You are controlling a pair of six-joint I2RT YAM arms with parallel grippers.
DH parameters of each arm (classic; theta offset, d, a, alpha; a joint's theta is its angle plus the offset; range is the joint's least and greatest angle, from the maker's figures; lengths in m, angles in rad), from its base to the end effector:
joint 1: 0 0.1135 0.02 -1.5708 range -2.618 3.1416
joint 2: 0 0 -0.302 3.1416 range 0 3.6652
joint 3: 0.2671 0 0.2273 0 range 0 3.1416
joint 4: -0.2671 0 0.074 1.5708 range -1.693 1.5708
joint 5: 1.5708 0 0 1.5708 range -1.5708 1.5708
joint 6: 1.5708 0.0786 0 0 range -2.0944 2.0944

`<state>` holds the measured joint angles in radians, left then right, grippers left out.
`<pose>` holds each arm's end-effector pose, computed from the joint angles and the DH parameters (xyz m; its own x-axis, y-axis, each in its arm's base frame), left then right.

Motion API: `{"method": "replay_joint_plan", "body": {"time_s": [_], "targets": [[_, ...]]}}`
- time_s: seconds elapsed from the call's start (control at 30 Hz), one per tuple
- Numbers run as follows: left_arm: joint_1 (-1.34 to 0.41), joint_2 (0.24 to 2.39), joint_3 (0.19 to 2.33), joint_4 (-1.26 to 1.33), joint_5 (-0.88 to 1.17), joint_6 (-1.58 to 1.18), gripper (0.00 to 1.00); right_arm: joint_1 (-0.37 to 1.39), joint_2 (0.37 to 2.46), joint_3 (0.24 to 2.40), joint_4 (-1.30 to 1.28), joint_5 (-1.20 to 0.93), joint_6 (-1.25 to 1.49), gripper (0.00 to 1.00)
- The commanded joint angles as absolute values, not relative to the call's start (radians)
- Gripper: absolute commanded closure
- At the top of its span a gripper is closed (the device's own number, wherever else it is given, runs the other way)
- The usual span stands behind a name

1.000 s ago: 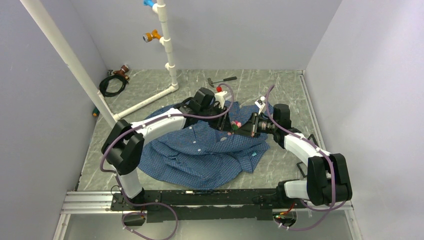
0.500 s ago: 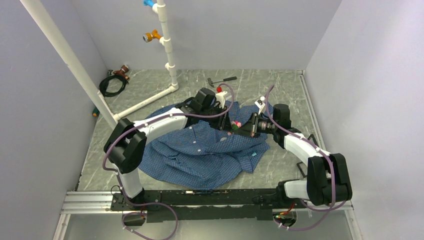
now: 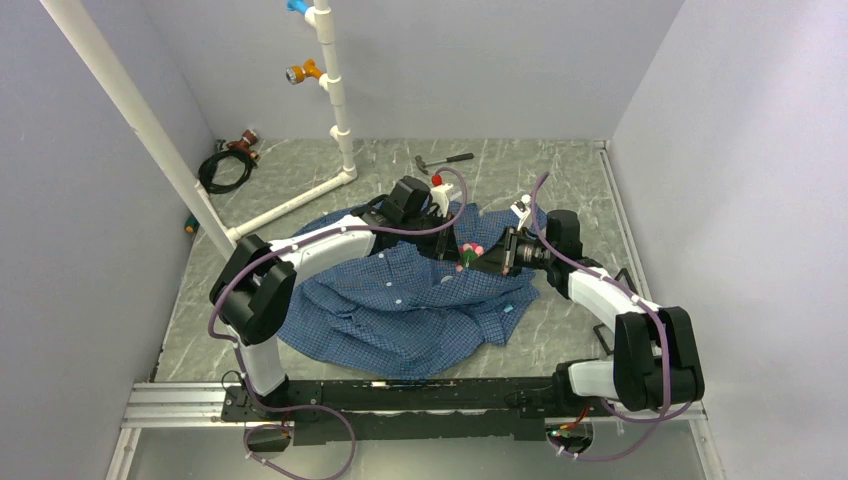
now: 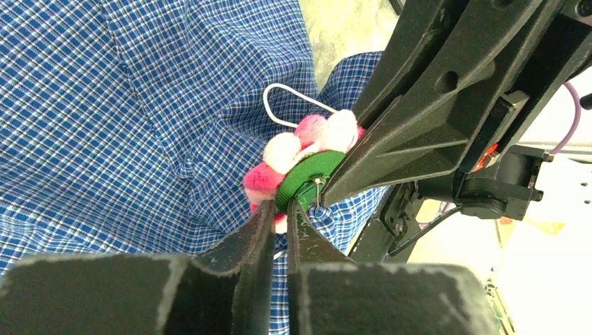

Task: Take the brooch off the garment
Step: Remove the brooch from the clothes.

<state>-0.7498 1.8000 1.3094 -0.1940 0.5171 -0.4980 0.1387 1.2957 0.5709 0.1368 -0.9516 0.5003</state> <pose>0.2813 -0.3150 0.2672 -0.8234 0.1994 -0.5313 0.5456 0.5354 -0.6447 0.2302 0.0968 0.2374 -0.8424 0.1635 -0.5134 -0.3957 0.4590 0.7955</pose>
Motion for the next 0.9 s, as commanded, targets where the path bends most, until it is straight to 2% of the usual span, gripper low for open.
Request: {"method": "replay_joint_plan", "body": {"time_s": [0.0, 0.23, 0.37, 0.53, 0.67, 0.7, 0.77, 0.87], "targets": [[-0.729, 1.782, 1.279, -0.08, 0.612, -0.464, 0.82, 0.145, 1.273, 0.585, 0.232, -1.046, 0.508, 1.0], [-0.629, 1.702, 1.212, 0.1, 0.861, -0.416, 0.57, 0.133, 1.288, 0.561, 0.332, -1.162, 0.544, 1.0], [-0.63, 1.671, 1.209, 0.078, 0.851, -0.342, 0.41, 0.126, 1.3, 0.556, 0.371, -1.209, 0.582, 1.0], [-0.63, 1.641, 1.292, -0.144, 0.743, -0.058, 0.35, 0.126, 1.324, 0.554, 0.381, -1.272, 0.651, 1.0], [-0.635, 1.636, 1.335, -0.241, 0.731, 0.057, 0.15, 0.126, 1.363, 0.569, 0.328, -1.324, 0.66, 1.0], [-0.64, 1.635, 1.343, -0.257, 0.725, 0.073, 0.06, 0.126, 1.37, 0.575, 0.301, -1.338, 0.648, 1.0], [-0.649, 1.644, 1.367, -0.293, 0.73, 0.094, 0.07, 0.126, 1.378, 0.594, 0.216, -1.354, 0.59, 1.0], [-0.655, 1.692, 1.438, -0.378, 0.767, 0.102, 0.17, 0.128, 1.382, 0.626, 0.075, -1.364, 0.482, 1.0]]}}
